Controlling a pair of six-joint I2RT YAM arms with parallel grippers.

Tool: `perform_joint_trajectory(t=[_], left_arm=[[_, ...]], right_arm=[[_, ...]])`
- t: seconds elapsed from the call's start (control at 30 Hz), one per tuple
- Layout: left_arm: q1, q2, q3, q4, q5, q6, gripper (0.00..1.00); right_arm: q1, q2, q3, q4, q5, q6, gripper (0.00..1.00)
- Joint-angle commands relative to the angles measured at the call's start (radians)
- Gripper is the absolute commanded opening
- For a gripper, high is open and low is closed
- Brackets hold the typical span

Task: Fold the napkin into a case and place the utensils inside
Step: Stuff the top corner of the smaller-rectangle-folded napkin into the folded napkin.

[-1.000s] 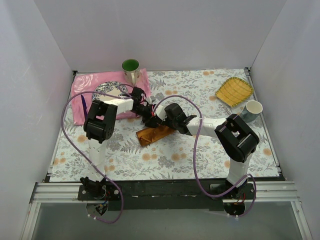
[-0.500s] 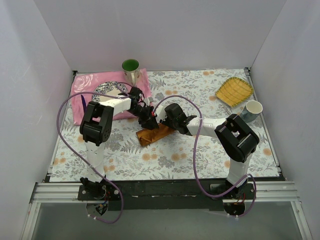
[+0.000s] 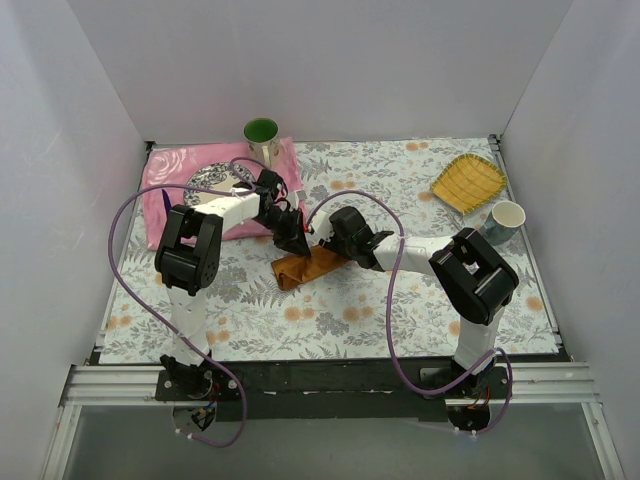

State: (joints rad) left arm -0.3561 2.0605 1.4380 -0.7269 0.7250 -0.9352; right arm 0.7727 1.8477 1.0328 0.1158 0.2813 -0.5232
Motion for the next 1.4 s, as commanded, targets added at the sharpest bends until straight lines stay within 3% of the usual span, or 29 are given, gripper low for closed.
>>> perform_joint_trajectory(t=[0.0, 0.3, 0.37, 0.5, 0.67, 0.77, 0.8, 0.93, 1.0, 1.1, 1.37], left_arm=[[0.011, -0.059, 0.053, -0.016, -0.042, 0.053, 0.00], [0.046, 0.030, 0.030, 0.024, -0.043, 0.099, 0.00], [0.058, 0.055, 0.021, 0.030, -0.035, 0.093, 0.00], [0.066, 0.072, 0.001, 0.052, -0.024, 0.091, 0.00], [0.068, 0.096, 0.001, 0.055, -0.015, 0.090, 0.00], [0.068, 0.104, 0.007, 0.057, -0.006, 0.087, 0.00], [0.069, 0.105, 0.010, 0.057, -0.007, 0.088, 0.00], [0.068, 0.110, 0.019, 0.057, 0.001, 0.090, 0.00], [0.068, 0.112, 0.021, 0.058, 0.001, 0.091, 0.00], [0.068, 0.109, 0.013, 0.063, 0.010, 0.085, 0.00], [0.062, 0.112, -0.011, 0.073, 0.024, 0.091, 0.00]], right_arm=[[-0.003, -0.010, -0.017, 0.015, -0.011, -0.001, 0.48], [-0.003, -0.022, -0.025, 0.024, -0.019, -0.012, 0.50], [-0.001, -0.021, -0.005, 0.009, -0.019, -0.009, 0.53], [-0.003, -0.051, 0.045, -0.050, -0.033, 0.009, 0.71], [-0.003, -0.113, 0.119, -0.165, -0.138, 0.052, 0.75], [-0.006, -0.134, 0.162, -0.240, -0.319, 0.055, 0.73], [-0.015, -0.136, 0.174, -0.260, -0.435, 0.049, 0.69], [-0.039, -0.124, 0.222, -0.321, -0.661, -0.011, 0.60], [-0.068, -0.076, 0.278, -0.347, -0.747, 0.024, 0.51], [-0.134, 0.010, 0.361, -0.354, -0.845, 0.167, 0.49], [-0.170, 0.143, 0.414, -0.286, -0.763, 0.295, 0.43]])
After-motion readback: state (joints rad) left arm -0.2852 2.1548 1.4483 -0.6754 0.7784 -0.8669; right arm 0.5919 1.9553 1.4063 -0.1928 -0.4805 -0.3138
